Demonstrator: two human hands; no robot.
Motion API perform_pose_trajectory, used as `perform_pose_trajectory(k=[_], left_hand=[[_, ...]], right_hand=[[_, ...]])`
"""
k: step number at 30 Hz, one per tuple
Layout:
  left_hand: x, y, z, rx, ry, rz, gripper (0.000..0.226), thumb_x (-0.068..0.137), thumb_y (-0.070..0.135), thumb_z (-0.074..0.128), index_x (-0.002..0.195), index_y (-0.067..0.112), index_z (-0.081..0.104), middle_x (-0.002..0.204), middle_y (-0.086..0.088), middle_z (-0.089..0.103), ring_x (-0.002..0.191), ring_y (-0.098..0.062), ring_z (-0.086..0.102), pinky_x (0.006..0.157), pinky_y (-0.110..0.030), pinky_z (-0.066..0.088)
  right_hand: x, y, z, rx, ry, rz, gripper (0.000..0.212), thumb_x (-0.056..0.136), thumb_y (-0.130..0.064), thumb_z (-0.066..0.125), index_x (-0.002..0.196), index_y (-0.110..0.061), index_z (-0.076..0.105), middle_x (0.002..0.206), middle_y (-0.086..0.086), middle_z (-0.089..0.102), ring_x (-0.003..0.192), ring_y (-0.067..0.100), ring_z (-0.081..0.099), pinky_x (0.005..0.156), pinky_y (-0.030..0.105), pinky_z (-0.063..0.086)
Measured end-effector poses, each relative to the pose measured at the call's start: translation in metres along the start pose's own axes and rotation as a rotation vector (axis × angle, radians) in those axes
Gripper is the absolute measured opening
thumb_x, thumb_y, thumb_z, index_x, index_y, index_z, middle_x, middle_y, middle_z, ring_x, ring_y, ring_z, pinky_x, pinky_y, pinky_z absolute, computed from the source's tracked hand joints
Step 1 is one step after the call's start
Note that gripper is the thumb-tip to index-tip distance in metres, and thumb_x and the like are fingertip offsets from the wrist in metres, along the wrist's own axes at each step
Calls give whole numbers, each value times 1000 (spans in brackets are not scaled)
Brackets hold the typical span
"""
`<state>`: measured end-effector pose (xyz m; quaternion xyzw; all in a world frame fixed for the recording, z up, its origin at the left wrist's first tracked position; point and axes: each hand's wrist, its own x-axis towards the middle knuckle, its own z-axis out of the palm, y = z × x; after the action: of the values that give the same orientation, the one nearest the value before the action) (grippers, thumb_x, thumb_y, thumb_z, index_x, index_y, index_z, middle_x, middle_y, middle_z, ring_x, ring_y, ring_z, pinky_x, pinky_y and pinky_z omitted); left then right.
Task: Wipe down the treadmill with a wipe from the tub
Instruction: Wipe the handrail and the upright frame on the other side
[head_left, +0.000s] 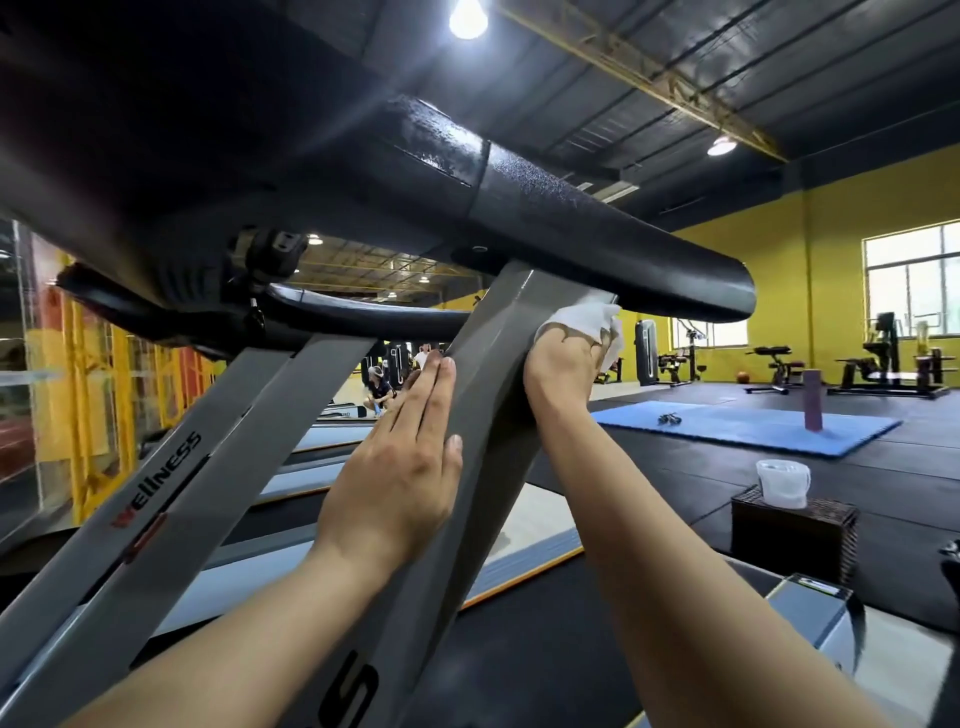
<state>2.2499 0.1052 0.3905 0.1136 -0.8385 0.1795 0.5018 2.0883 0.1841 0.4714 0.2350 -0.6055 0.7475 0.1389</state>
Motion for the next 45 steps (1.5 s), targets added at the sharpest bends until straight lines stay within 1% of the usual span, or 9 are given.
perform_pose_trajectory(k=[5, 9, 12, 14, 21, 28, 35, 40, 45], left_hand=[[0, 2, 0, -1, 8, -16, 66, 101, 31, 36, 161, 6, 20, 167, -8, 24, 153, -17, 27, 122, -31, 29], [-1, 3, -1, 5, 25, -46, 69, 99, 34, 36, 160, 4, 23, 165, -11, 30, 150, -21, 34, 116, -29, 31], [-2, 4, 0, -18, 31, -86, 69, 95, 33, 38, 156, 1, 32, 159, -17, 39, 140, -29, 48, 107, -37, 46], [-2, 5, 0, -27, 28, -103, 70, 93, 34, 39, 154, -1, 36, 153, -21, 45, 133, -34, 55, 98, -43, 54], [-4, 8, -3, -8, 27, -103, 69, 97, 34, 36, 157, 1, 28, 156, -18, 42, 137, -29, 51, 102, -38, 50], [-4, 8, -5, -33, 12, -103, 68, 98, 32, 31, 159, 3, 25, 160, -15, 38, 143, -27, 44, 108, -38, 46], [-4, 7, -4, -43, 10, -101, 67, 97, 30, 33, 158, 3, 26, 157, -16, 41, 140, -28, 47, 105, -39, 48], [-3, 7, -7, -74, 27, -109, 69, 95, 31, 29, 158, 3, 29, 155, -15, 43, 141, -28, 44, 107, -40, 45], [-8, 8, -15, -115, 37, -161, 66, 94, 26, 27, 155, 2, 33, 154, -18, 44, 140, -31, 46, 108, -44, 45]], right_hand=[[-16, 16, 2, -287, -35, -701, 60, 102, -27, 26, 158, -7, 22, 167, 11, 14, 155, 21, 6, 127, 33, 0], [-12, 21, 0, -431, -118, -734, 60, 99, -34, 25, 153, -11, 36, 168, 12, 11, 156, 24, 4, 125, 30, -5], [-36, 35, -1, -472, -184, -969, 52, 98, -31, 34, 133, -1, 57, 158, 26, 33, 149, 40, 25, 125, 49, 16], [-39, 51, -4, -518, -237, -1125, 46, 101, -31, 39, 134, -5, 57, 153, 26, 41, 145, 39, 32, 123, 48, 22], [-7, 46, -6, -266, 21, -500, 64, 101, -37, 21, 160, -11, 21, 168, 9, 14, 155, 17, 5, 123, 20, -6], [-53, 84, -6, -509, -158, -819, 59, 97, -30, 27, 146, 2, 41, 164, 22, 19, 155, 30, 9, 126, 46, 10], [-29, 56, 13, -257, 20, -369, 54, 106, -21, 25, 155, 2, 24, 167, 18, 4, 155, 20, -6, 113, 10, -20], [-95, 97, 9, -533, -155, -666, 63, 105, -33, 26, 158, 1, 18, 166, 24, 5, 156, 31, -9, 126, 39, -6], [-87, 60, -9, -603, -203, -723, 71, 93, -35, 19, 132, 15, 52, 162, 31, 12, 155, 38, 5, 127, 41, 3]])
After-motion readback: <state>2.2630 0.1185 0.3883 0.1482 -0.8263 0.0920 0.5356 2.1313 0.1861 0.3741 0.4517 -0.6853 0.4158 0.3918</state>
